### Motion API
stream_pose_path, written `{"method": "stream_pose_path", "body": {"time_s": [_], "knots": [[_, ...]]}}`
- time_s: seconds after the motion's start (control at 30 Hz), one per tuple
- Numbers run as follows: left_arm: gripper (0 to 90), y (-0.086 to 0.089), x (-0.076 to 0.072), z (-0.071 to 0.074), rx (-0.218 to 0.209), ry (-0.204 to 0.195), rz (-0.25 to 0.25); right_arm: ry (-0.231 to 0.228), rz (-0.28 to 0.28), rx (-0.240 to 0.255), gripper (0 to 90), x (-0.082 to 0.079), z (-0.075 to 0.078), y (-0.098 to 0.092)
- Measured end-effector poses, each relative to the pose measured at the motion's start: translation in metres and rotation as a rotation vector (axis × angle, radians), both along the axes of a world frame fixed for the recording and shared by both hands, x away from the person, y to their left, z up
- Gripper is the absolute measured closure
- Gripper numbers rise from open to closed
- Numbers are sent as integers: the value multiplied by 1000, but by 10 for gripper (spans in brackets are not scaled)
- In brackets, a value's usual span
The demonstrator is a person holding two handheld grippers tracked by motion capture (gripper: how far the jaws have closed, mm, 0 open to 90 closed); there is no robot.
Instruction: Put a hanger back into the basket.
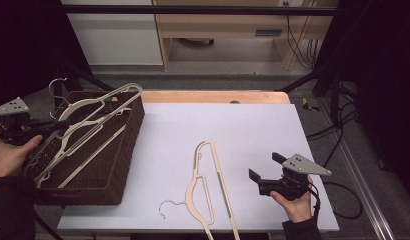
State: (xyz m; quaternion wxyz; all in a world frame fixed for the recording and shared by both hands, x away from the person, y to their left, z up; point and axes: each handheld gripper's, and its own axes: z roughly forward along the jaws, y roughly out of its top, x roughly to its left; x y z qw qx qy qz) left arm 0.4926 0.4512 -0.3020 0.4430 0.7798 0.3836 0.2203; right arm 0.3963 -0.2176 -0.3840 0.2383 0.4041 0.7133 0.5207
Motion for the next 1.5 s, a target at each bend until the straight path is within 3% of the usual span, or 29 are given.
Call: {"method": "stream_pose_path", "body": {"time_s": [0.27, 0.53, 0.63, 0.93, 1.0, 1.07, 1.23, 1.37, 1.5], "knots": [[863, 12, 0, -14, 18, 45, 44, -4, 0, -7, 52, 0, 0, -1], [863, -3, 9, -41, 60, 112, 62, -4, 0, -6, 51, 0, 0, -1], [862, -6, 12, -53, 51, 139, 77, -3, 1, -7, 51, -1, 0, -1], [849, -5, 19, -76, 30, 229, 152, -8, 2, -7, 51, -1, 1, -1], [841, -4, 20, -78, 20, 261, 187, -7, 3, -6, 51, -1, 1, -1], [831, -1, 19, -77, 25, 264, 226, -8, 4, -7, 51, -1, 1, 0], [749, 5, 8, -68, 35, 212, 326, -8, 11, -10, 51, -1, 1, 0], [668, 7, -6, -54, -14, 132, 350, -6, 8, -7, 51, -1, 1, 1], [587, -3, -22, -40, -44, 36, 328, -8, 10, -6, 51, -1, 1, 1]]}}
